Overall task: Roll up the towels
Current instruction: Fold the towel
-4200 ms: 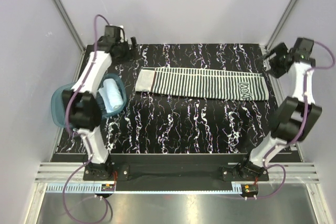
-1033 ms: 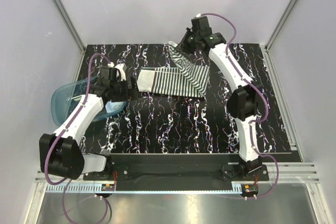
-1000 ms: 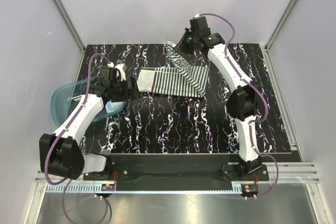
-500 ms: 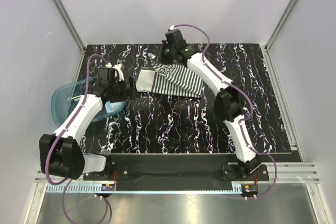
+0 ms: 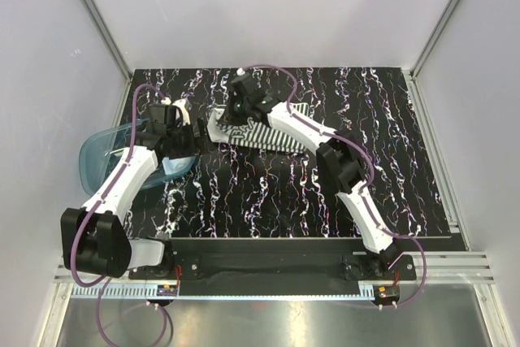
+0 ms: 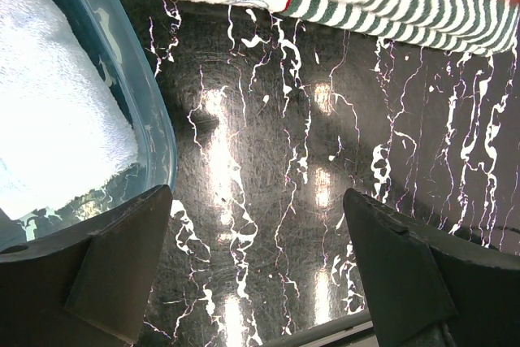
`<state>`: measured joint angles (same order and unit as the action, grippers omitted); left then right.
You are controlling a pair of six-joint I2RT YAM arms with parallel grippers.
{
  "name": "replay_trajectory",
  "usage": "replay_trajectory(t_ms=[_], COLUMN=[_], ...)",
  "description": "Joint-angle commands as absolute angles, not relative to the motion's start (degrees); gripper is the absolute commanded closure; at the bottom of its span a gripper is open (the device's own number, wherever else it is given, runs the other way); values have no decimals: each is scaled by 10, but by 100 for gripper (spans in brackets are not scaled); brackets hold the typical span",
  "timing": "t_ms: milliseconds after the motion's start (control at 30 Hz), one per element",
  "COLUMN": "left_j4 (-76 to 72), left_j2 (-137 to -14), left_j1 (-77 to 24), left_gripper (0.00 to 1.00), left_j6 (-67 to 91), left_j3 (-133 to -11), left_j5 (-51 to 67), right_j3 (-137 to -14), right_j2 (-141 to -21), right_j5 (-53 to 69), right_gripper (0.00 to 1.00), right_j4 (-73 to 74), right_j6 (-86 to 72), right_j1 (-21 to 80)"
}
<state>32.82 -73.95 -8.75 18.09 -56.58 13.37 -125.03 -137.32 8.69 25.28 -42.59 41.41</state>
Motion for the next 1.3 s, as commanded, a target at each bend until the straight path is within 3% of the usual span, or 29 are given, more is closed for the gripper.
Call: replay_trajectory(t_ms=[0, 33, 233, 433, 567, 700, 1033, 1267], left_j4=[303, 304, 304, 304, 302, 303, 301, 301], left_j2=[-722, -722, -722, -722, -722, -727, -732, -744], left_j1=[-84, -83, -82, -82, -82, -82, -83, -85], left_gripper=[7, 7, 7, 7, 7, 7, 7, 7], left_j6=[186, 186, 186, 185, 185, 182, 179, 177], left_j3=[-563, -563, -561, -561, -560, -562, -559, -559], left_j5=[138, 137, 134, 125, 118, 111, 100, 97], right_j3=[-1232, -1217, -1208, -1286, -1254, -1209, -833, -736], right_j2=[-1386, -1390, -1420, -1410, -1345, -1269, -1004, -1004], right_j5=[97, 98, 112, 93, 88, 77, -17, 13], right_gripper=[100, 97, 54, 36, 4, 0, 1, 9], right_j4=[207, 200, 186, 245, 250, 275, 292, 281], right_j6=[-411, -411, -410, -372, -365, -354, -374, -367], right_j1=[437, 443, 451, 447, 432, 409, 279, 231])
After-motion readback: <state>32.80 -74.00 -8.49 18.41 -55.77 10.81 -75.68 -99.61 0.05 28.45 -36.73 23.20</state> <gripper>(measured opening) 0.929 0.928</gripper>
